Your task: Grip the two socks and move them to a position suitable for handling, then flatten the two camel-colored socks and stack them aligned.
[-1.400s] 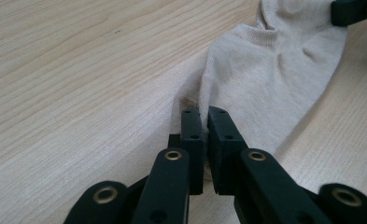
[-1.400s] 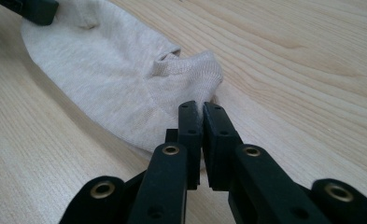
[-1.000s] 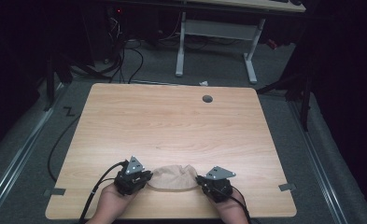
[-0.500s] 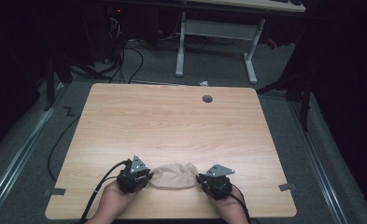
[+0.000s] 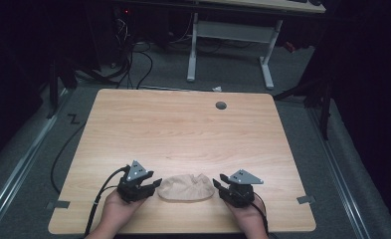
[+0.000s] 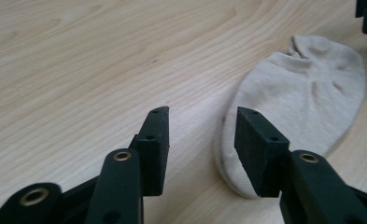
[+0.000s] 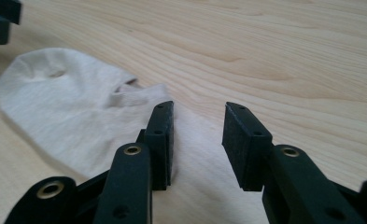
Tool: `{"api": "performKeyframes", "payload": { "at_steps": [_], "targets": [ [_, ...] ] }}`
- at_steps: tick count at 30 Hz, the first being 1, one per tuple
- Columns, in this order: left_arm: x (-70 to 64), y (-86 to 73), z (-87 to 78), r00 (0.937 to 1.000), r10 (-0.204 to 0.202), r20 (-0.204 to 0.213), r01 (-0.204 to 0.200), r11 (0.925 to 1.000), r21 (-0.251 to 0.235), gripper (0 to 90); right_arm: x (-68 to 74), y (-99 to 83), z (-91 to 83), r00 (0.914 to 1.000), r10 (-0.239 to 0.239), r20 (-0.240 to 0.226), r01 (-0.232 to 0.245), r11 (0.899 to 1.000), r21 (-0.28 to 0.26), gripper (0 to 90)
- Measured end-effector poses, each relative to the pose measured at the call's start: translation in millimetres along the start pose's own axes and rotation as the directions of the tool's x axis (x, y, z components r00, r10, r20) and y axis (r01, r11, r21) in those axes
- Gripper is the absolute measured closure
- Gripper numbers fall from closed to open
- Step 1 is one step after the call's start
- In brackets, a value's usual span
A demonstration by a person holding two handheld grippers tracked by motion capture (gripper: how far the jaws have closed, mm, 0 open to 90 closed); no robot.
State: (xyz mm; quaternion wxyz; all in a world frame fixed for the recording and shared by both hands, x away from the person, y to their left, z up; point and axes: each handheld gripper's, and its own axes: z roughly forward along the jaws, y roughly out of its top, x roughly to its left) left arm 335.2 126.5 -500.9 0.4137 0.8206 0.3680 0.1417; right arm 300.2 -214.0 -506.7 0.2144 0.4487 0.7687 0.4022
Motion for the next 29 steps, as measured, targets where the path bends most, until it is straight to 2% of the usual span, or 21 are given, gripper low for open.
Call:
{"api": "performKeyframes", "payload": {
  "at_steps": [5, 6, 7, 9, 12, 14, 18, 22, 29],
  "targets": [
    [13.7, -1.2, -6.7, 0.9973, 0.020, -0.070, -0.021, 0.9997, -0.010, 49.4, -13.5, -1.6, 5.2, 0.9983, 0.029, 0.050, -0.029, 1.000, -0.006, 59.1],
    [17.0, -1.3, -8.2, 0.9967, 0.017, -0.080, -0.018, 0.9998, -0.013, 48.3, -16.7, -2.3, 6.5, 0.9981, 0.025, 0.056, -0.025, 1.000, -0.008, 58.9],
    [20.7, -1.2, -10.0, 0.9964, 0.011, -0.085, -0.012, 0.9998, -0.017, 48.1, -19.1, -3.3, 7.5, 0.9973, 0.040, 0.062, -0.040, 0.999, -0.006, 58.9],
    [27.9, -1.1, -12.6, 0.9951, -0.017, -0.097, 0.013, 0.9993, -0.034, 47.9, -25.5, -5.4, 9.3, 0.9958, 0.050, 0.076, -0.050, 0.999, 0.002, 59.1],
    [35.3, -0.7, -14.4, 0.9931, -0.060, -0.101, 0.055, 0.9972, -0.051, 47.9, -33.3, -9.5, 8.2, 0.9933, 0.077, 0.087, -0.077, 0.997, 0.004, 59.0],
    [37.1, -0.7, -14.0, 0.9923, -0.073, -0.100, 0.068, 0.9963, -0.052, 47.9, -37.2, -12.0, 5.2, 0.9920, 0.088, 0.091, -0.088, 0.996, 0.001, 59.1],
    [34.6, 2.3, -10.6, 0.9937, -0.066, -0.090, 0.061, 0.9964, -0.058, 47.9, -39.8, -16.1, -1.7, 0.9897, 0.099, 0.104, -0.099, 0.995, -0.001, 59.7],
    [32.3, 5.6, -6.8, 0.9945, -0.034, -0.099, 0.028, 0.9976, -0.063, 46.9, -40.7, -16.7, -6.7, 0.9876, 0.100, 0.121, -0.099, 0.995, -0.013, 60.3],
    [36.0, 4.3, -12.7, 0.9952, -0.039, -0.089, 0.034, 0.9977, -0.059, 47.0, -41.0, -15.5, -3.0, 0.9881, 0.098, 0.119, -0.099, 0.995, 0.004, 60.2]
  ]
}}
